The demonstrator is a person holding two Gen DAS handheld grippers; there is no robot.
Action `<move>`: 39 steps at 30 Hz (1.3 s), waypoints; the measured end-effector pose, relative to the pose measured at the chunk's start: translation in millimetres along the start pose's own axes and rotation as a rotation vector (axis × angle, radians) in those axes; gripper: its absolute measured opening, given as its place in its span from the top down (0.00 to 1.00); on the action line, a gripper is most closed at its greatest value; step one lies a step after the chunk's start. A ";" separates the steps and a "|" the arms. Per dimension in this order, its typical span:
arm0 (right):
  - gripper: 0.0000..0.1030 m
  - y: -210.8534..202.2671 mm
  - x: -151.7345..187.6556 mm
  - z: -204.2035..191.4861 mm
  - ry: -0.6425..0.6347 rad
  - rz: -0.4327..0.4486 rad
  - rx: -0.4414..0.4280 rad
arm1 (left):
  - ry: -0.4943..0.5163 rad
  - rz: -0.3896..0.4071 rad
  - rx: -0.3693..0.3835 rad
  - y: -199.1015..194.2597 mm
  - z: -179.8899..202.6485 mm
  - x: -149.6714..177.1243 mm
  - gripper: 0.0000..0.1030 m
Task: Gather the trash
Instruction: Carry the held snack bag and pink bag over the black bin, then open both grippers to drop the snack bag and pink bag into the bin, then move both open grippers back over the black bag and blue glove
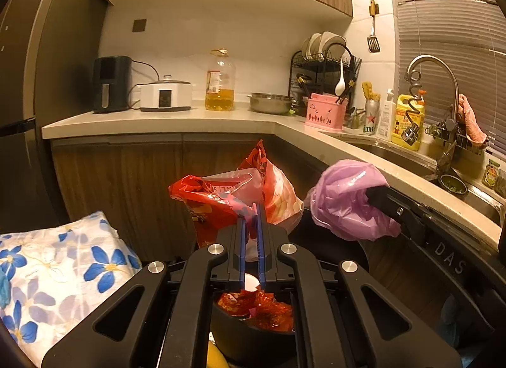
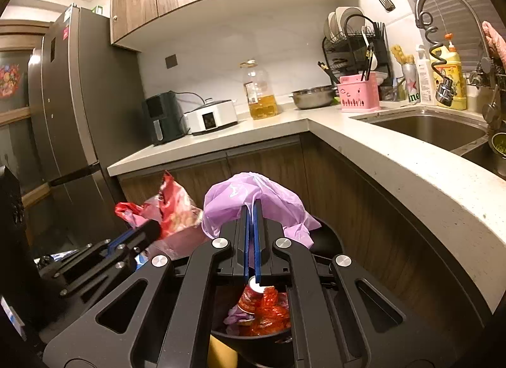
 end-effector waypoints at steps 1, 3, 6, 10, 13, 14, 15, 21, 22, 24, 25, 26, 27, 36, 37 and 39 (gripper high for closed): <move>0.98 1.5 0.5 0.2 0.000 -0.002 0.000 | 0.002 -0.006 0.004 3.4 0.2 1.7 0.94; 0.98 5.9 1.8 1.6 0.001 -0.009 0.002 | -0.001 -0.017 0.010 9.2 -0.5 3.6 0.94; 0.97 11.4 3.3 1.6 0.007 -0.023 0.001 | -0.006 -0.032 0.015 14.8 -2.3 7.5 0.91; 0.97 18.9 4.3 0.8 0.008 -0.039 -0.004 | -0.015 -0.039 0.016 18.0 -5.7 10.7 0.87; 0.96 23.5 6.0 -1.2 0.002 -0.055 -0.001 | -0.019 -0.041 0.012 17.2 -8.9 12.0 0.81; 0.95 25.4 6.6 -1.0 0.003 -0.062 0.000 | -0.019 -0.038 0.007 16.1 -10.6 12.5 0.73; 0.94 27.4 6.3 -0.4 0.005 -0.068 0.000 | -0.022 -0.035 0.001 15.0 -12.4 12.6 0.68; 0.67 31.4 10.7 1.4 0.010 -0.083 0.011 | -0.063 -0.003 -0.038 0.8 -28.1 12.0 0.39; 0.64 31.1 11.2 2.1 0.011 -0.083 0.015 | -0.067 -0.002 -0.061 -3.6 -32.3 12.9 0.35; 0.61 29.6 12.1 3.8 0.015 -0.085 0.021 | -0.072 0.003 -0.089 -8.8 -36.6 12.5 0.27; 0.57 28.0 12.6 4.1 0.017 -0.085 0.025 | -0.079 0.005 -0.116 -14.0 -40.7 13.6 0.21; 0.53 26.9 12.8 4.0 0.017 -0.085 0.030 | -0.084 0.003 -0.130 -16.5 -43.1 13.3 0.16; 0.50 24.6 13.5 3.8 0.014 -0.084 0.035 | -0.090 0.003 -0.144 -20.2 -45.9 14.1 0.15; 0.24 -9.0 27.9 -14.5 -0.054 -0.054 0.078 | -0.110 -0.037 -0.282 -58.4 -59.5 27.6 0.06; 0.23 -12.2 29.4 -16.3 -0.058 -0.052 0.081 | -0.109 -0.040 -0.293 -62.4 -61.0 29.1 0.06; 0.22 -21.7 33.8 -21.0 -0.065 -0.048 0.083 | -0.109 -0.041 -0.321 -73.8 -64.4 32.9 0.06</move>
Point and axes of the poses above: each gripper's, at about its wrist camera, not at the fingertips, and y roughly the way its jaws point, z to its right, x to its underside, the point moved 3 cm from there along y, roughly the way its jaws point, and after that the axes turned 10 degrees about x, right-handed, at the moved point
